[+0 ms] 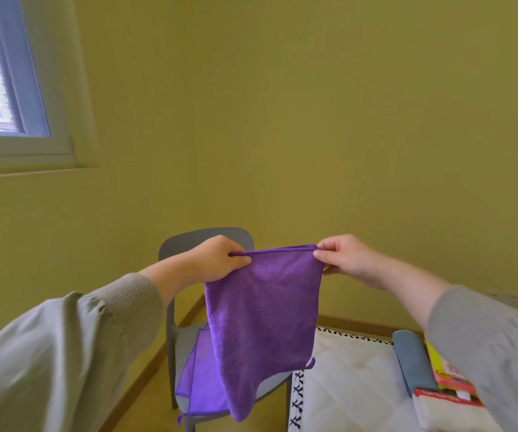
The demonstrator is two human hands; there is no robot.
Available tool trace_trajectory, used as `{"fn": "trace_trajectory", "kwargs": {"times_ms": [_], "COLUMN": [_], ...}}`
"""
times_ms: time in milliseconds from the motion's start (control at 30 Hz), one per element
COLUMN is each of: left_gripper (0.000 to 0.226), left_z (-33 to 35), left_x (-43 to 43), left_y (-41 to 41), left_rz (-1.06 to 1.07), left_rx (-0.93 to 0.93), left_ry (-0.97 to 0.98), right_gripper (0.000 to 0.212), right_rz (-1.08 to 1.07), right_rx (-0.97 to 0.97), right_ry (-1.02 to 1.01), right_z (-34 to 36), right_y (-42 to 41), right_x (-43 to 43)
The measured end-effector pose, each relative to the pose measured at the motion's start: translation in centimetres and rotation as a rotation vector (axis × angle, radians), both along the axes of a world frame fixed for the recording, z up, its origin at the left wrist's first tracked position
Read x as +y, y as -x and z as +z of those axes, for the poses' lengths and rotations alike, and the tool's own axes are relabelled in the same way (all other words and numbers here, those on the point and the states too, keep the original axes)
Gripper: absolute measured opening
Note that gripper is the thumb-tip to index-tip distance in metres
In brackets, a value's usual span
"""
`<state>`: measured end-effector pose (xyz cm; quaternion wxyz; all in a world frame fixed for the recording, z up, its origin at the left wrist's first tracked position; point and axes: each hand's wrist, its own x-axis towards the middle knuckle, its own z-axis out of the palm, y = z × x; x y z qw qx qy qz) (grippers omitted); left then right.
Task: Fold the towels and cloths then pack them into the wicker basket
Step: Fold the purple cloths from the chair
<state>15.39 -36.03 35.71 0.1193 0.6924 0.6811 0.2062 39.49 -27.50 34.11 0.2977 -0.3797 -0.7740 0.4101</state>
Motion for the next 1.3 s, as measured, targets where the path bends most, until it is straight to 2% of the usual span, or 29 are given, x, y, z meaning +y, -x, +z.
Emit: {"fn": "trace_trajectory", "kwargs": {"times_ms": [100, 233, 300, 400, 500, 667, 1033, 1300], "left_gripper": [0.030, 0.025, 0.021, 0.035, 0.040, 0.042, 0.032, 0.038], "left_z": [-0.3, -0.4, -0.5, -0.7, -1.1, -1.8, -2.8, -3.2], "left_x": [0.2, 0.5, 0.7, 0.6, 0.6, 0.6, 0.8, 1.0], "left_y": [0.0, -0.3, -0.5, -0.9, -1.2, -1.3, -1.4, -0.8], "left_rz": [0.025, -0.007, -0.026, -0.053, -0.094, -0.121, -0.115, -0.087], "left_rx": [0.023, 0.076, 0.029, -0.074, -0.077, -0.078, 0.008, 0.055], "left_ry": [-0.003, -0.012, -0.075, -0.195, -0.203, -0.200, -0.215, -0.174], "right_gripper": [0.017, 0.018, 0.018, 0.018, 0.025, 0.031, 0.035, 0.024], "right_rz": [-0.010, -0.044, -0.065, -0.080, -0.121, -0.083, -0.028, -0.110], "right_rx": [0.148, 0.215, 0.248, 0.276, 0.297, 0.158, -0.090, -0.197], "right_ry": [0.028, 0.007, 0.010, 0.017, -0.008, -0.123, -0.156, -0.133], "right_z": [0.1, 0.5, 0.7, 0.8, 0.6, 0.5, -0.5, -1.2], "right_y": [0.1, 0.5, 0.5, 0.5, 0.3, -0.6, -0.9, -0.4], "right_x": [-0.4, -1.3, -1.7, -2.0, -1.9, -1.7, -1.1, -0.7]}}
